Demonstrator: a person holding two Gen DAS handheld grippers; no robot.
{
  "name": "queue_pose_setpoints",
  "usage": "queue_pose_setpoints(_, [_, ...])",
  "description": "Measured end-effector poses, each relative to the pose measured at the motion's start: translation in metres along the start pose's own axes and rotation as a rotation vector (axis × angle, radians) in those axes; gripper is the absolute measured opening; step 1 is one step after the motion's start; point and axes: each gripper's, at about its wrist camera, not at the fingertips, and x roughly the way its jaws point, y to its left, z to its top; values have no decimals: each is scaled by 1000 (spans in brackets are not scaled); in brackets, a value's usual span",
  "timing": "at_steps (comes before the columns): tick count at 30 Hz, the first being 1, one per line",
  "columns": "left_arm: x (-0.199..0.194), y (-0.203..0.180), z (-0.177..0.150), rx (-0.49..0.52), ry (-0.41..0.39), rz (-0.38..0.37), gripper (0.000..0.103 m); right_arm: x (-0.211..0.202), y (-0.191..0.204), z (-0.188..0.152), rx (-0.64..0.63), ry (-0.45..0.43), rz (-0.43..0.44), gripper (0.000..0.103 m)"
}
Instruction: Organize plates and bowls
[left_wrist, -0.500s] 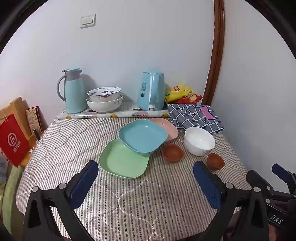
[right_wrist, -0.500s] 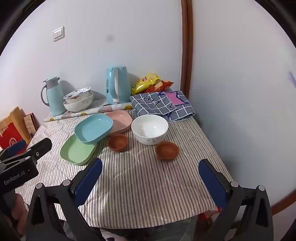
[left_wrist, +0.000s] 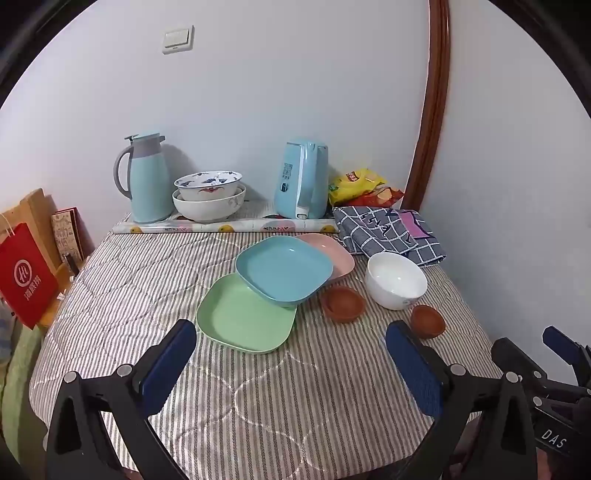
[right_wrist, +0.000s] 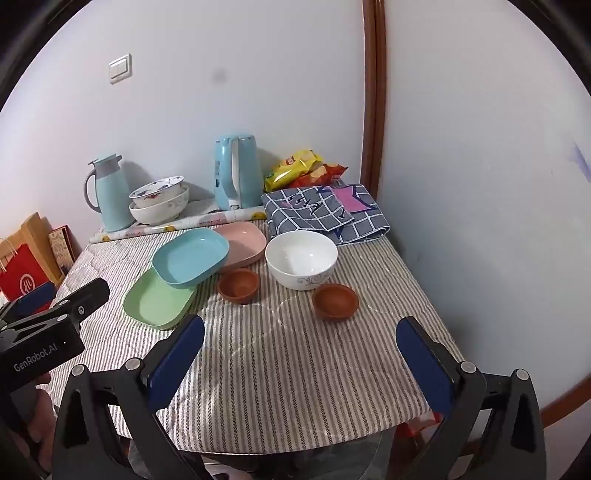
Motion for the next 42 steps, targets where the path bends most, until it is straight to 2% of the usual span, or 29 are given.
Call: queue_pose_setpoints(42, [-7, -4, -1, 17, -19, 2, 103, -8, -4, 2, 18, -12, -4, 103])
